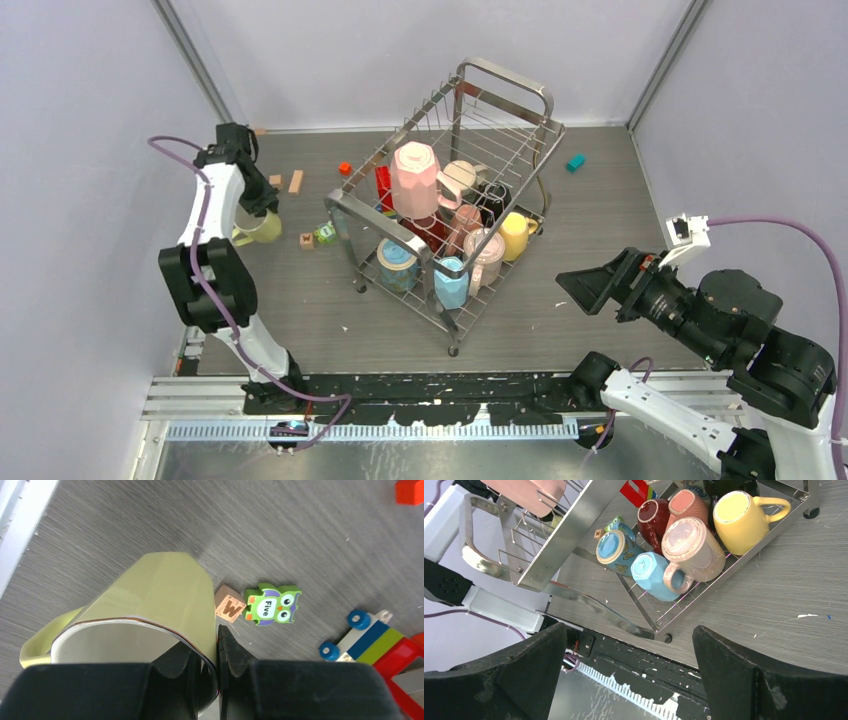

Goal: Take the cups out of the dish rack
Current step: Place the cup at the center of the board, then unload the cup from the dish rack.

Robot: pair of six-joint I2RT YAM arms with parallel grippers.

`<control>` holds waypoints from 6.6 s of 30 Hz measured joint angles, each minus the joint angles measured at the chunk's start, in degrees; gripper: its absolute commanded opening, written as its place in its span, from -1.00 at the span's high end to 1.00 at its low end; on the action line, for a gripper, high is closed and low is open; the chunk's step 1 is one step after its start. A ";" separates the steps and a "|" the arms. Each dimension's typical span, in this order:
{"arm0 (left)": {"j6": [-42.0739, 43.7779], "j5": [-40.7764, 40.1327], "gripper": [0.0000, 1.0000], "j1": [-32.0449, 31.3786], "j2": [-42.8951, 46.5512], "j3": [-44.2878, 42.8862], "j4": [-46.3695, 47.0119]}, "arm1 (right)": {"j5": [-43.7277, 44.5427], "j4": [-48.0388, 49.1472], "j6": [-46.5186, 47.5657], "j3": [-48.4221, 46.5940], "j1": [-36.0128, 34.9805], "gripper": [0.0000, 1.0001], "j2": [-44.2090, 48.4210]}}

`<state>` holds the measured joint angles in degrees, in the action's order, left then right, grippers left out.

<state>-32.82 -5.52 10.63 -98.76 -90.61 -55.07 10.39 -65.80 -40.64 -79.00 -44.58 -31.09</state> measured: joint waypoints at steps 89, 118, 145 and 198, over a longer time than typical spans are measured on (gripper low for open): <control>8.85 -1.27 -0.85 -45.90 15.74 -43.45 -10.51 | 3.37 -4.55 1.09 -0.72 0.00 -1.00 -1.22; 22.64 -12.04 -0.99 -63.93 6.82 -43.45 -17.66 | 2.82 -3.67 1.49 -0.72 0.00 -1.00 -3.58; 24.06 -7.43 -0.53 -61.81 5.25 -40.63 -15.15 | 0.96 -3.63 1.75 -0.68 0.00 -0.99 -4.31; -20.94 27.06 1.00 -51.93 15.87 -32.72 14.25 | -10.97 34.77 19.91 -8.66 0.00 -0.92 -19.28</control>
<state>-53.76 21.54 -41.30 -82.89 -123.33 -40.82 -0.58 -31.03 -20.73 -87.66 -44.58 -50.37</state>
